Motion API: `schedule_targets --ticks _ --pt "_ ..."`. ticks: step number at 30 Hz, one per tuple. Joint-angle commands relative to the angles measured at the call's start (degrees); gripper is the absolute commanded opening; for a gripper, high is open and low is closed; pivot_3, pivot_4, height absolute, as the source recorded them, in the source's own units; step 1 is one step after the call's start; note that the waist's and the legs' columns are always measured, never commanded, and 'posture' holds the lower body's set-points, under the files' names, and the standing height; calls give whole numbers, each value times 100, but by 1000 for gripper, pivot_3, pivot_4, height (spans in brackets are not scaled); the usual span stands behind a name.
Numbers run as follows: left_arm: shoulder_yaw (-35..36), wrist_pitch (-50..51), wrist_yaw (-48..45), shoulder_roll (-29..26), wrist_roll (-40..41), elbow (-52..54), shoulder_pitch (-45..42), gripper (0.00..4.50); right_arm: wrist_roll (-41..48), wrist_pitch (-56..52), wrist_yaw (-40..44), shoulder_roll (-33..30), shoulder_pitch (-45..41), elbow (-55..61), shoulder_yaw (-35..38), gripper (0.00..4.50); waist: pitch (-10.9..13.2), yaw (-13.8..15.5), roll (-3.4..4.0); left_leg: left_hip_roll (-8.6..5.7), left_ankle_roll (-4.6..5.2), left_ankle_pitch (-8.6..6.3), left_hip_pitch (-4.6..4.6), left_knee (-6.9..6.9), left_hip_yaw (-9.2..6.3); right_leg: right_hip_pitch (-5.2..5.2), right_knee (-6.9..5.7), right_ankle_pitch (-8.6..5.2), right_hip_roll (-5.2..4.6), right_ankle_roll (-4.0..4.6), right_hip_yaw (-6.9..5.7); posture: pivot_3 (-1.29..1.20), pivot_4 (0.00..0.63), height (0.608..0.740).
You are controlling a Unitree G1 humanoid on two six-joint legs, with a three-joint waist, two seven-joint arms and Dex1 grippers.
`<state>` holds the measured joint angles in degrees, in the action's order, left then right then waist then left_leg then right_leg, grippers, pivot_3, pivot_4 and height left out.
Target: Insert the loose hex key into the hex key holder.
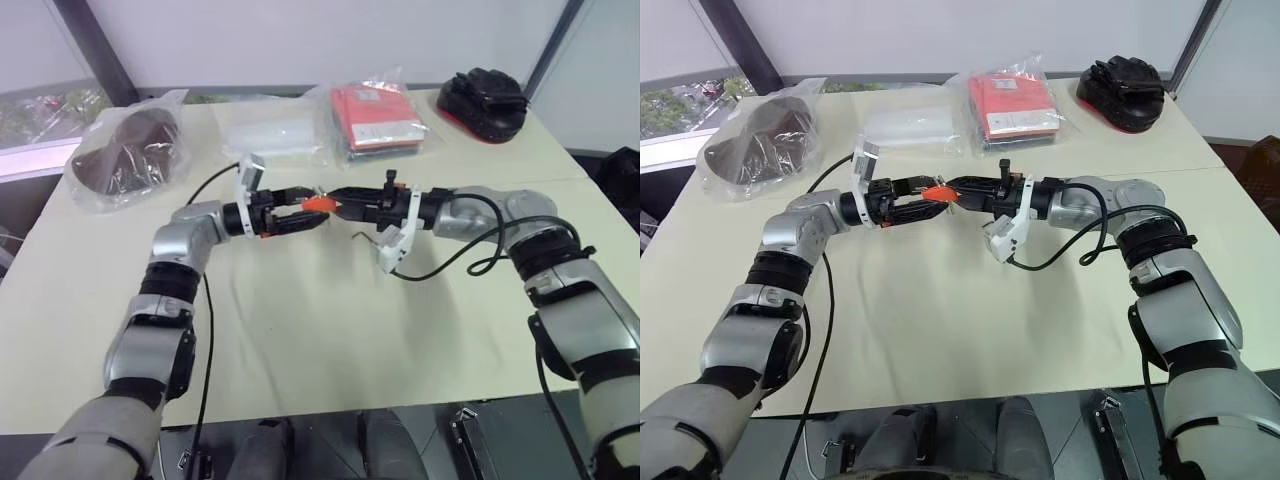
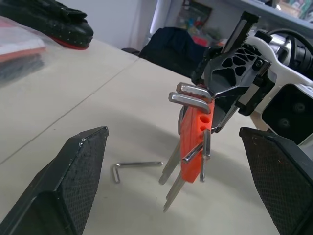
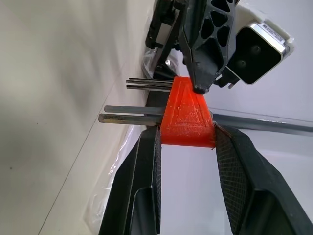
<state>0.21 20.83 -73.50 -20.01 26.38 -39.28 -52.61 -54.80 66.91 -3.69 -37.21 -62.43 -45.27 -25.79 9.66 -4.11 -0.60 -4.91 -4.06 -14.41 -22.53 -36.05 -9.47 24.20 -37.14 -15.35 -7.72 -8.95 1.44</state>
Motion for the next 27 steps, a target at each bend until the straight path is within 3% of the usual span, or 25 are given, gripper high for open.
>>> schedule_targets --ticks 1,5,10,19,25,26,27 --pt "160 -79 -16 50 39 129 -162 4500 231 -20 -52 -18 -126 206 57 977 0 -2 0 0 0 0 0 0 0 0 0 0 0 0 0 0 150 740" --pt "201 -89 16 143 30 163 -130 2663 275 -36 -30 -14 -114 240 49 977 0 0 0 0 0 0 0 0 0 0 0 0 0 0 0 0 150 740" --pt "173 -85 -16 209 2 234 -53 28 358 -82 18 -19 -64 306 48 977 0 -4 0 0 0 0 0 0 0 0 -1 0 0 0 0 0 150 740" --pt "255 -323 258 289 -134 145 -79 28 672 -117 341 -39 85 373 31 977 0 3 -1 0 0 0 0 -3 -1 -2 -1 0 0 0 0 0 150 740" --pt "219 -194 251 167 -134 722 338 0 1493 -314 1006 -70 430 306 158 4136 -1 -14 -1 0 0 0 0 -2 0 -2 -1 0 0 0 0 0 150 740" --pt "221 -146 269 137 -117 861 435 0 1687 -426 1119 -56 499 319 227 4443 -1 -15 -1 0 0 0 0 -3 0 -2 -2 0 0 0 0 0 150 740" --pt "241 -68 309 118 -80 988 514 0 1862 -535 1231 -48 556 340 286 4443 -1 -14 -1 0 0 0 0 -2 -1 -2 -2 0 0 0 0 0 150 740"
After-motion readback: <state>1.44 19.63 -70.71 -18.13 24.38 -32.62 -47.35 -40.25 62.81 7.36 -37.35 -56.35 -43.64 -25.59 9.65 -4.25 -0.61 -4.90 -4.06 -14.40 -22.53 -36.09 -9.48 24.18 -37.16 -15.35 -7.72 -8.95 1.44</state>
